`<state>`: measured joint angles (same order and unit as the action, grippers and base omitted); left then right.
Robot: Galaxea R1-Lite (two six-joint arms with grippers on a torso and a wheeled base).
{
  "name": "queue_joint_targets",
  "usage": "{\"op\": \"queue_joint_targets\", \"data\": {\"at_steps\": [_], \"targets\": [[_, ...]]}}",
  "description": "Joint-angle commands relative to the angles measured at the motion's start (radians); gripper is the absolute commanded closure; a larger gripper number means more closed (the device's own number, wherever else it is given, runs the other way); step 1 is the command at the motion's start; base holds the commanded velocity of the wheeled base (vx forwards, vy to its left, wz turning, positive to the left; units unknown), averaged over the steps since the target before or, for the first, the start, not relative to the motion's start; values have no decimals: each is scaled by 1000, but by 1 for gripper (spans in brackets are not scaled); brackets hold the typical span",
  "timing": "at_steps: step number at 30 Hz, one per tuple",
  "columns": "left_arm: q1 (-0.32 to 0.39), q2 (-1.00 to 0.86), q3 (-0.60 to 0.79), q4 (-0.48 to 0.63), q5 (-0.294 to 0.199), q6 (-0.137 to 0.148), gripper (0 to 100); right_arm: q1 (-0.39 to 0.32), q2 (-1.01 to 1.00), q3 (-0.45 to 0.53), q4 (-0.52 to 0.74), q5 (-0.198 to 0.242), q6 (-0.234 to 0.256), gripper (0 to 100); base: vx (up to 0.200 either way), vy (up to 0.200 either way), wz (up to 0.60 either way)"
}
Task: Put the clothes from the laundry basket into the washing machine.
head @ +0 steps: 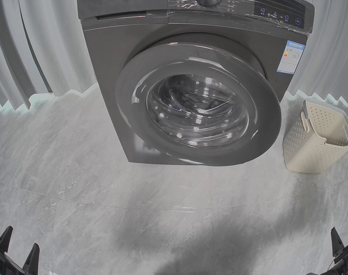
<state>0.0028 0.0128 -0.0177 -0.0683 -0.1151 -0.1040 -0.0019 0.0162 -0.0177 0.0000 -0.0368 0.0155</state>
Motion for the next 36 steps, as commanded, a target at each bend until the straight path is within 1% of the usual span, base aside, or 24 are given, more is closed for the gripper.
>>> {"op": "queue_joint_targets", "data": {"at_steps": [1, 5, 14, 22, 26, 32, 36], "targets": [[0, -13, 18, -1, 2, 0, 0, 0, -16, 18, 0, 0, 0, 0, 0, 0, 0], [0, -13, 18, -1, 2, 0, 0, 0, -16, 18, 0, 0, 0, 0, 0, 0, 0], [0, -13, 18, -1, 2, 0, 0, 0, -16, 18, 0, 0, 0, 0, 0, -200, 0], [-1, -13, 18, -1, -3, 1, 0, 0, -16, 18, 0, 0, 0, 0, 0, 0, 0], [0, -13, 18, -1, -3, 10, 0, 0, -16, 18, 0, 0, 0, 0, 0, 0, 0], [0, -13, 18, -1, 6, 10, 0, 0, -16, 18, 0, 0, 0, 0, 0, -200, 0], [0, -13, 18, -1, 0, 10, 0, 0, -16, 18, 0, 2, 0, 0, 0, -200, 0]]}}
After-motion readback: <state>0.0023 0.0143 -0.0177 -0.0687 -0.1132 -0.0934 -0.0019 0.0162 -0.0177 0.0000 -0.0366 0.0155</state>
